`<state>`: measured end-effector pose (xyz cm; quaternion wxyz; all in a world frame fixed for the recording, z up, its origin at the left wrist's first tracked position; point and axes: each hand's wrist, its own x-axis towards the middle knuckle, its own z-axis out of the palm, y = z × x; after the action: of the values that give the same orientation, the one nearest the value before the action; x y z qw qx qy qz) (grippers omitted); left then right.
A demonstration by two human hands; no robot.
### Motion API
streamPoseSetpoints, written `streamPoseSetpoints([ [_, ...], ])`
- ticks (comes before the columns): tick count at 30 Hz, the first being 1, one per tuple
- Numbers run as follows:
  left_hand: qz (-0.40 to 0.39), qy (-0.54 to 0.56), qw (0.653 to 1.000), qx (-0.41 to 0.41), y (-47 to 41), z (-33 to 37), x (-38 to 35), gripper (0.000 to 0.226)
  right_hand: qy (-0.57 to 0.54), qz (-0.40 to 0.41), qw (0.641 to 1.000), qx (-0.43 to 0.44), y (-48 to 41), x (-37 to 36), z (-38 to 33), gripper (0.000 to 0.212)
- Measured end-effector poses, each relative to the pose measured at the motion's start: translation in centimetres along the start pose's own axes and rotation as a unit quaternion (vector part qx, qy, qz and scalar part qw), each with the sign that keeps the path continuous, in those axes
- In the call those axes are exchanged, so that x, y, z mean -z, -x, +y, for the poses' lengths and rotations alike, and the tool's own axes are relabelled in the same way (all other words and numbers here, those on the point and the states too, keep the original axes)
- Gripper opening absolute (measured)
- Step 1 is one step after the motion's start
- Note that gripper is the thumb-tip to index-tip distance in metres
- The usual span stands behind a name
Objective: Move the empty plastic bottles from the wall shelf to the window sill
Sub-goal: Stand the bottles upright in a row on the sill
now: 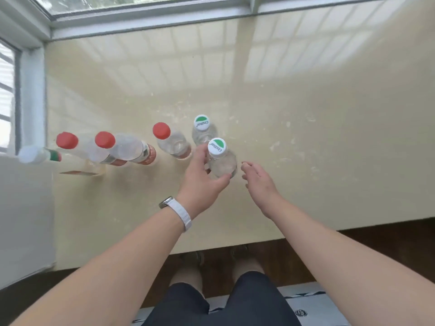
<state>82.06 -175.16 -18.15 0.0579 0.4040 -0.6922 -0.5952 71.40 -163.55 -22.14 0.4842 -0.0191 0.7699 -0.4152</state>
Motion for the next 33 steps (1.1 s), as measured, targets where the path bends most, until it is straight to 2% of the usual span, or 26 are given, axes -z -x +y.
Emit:
streamPoseSetpoints([
  [5,0.003,-0.011,1.000,0.011,-3.2,0.8,-3.7,0.061,-0.049,-0.011,0.998,-0.025,-3.7,3.3,-0.5,0.024],
  [13,0.030,-0.048,0.998,0.022,-6.9,1.4,-7.2,0.065,-0.089,-0.023,0.995,-0.043,-7.9,5.8,-1.5,0.030],
  [20,0.054,-0.070,0.996,0.013,-8.5,2.3,-8.3,0.065,-0.116,-0.037,0.992,-0.045,-9.9,6.8,-2.6,0.024],
  [27,0.071,-0.067,0.995,-0.003,-8.4,2.1,-8.5,0.062,-0.116,-0.060,0.991,-0.032,-10.6,6.9,-2.8,0.017],
  [33,0.090,-0.057,0.994,0.006,-8.4,1.7,-8.4,0.064,-0.091,-0.072,0.993,-0.023,-10.6,6.3,-2.7,0.021],
])
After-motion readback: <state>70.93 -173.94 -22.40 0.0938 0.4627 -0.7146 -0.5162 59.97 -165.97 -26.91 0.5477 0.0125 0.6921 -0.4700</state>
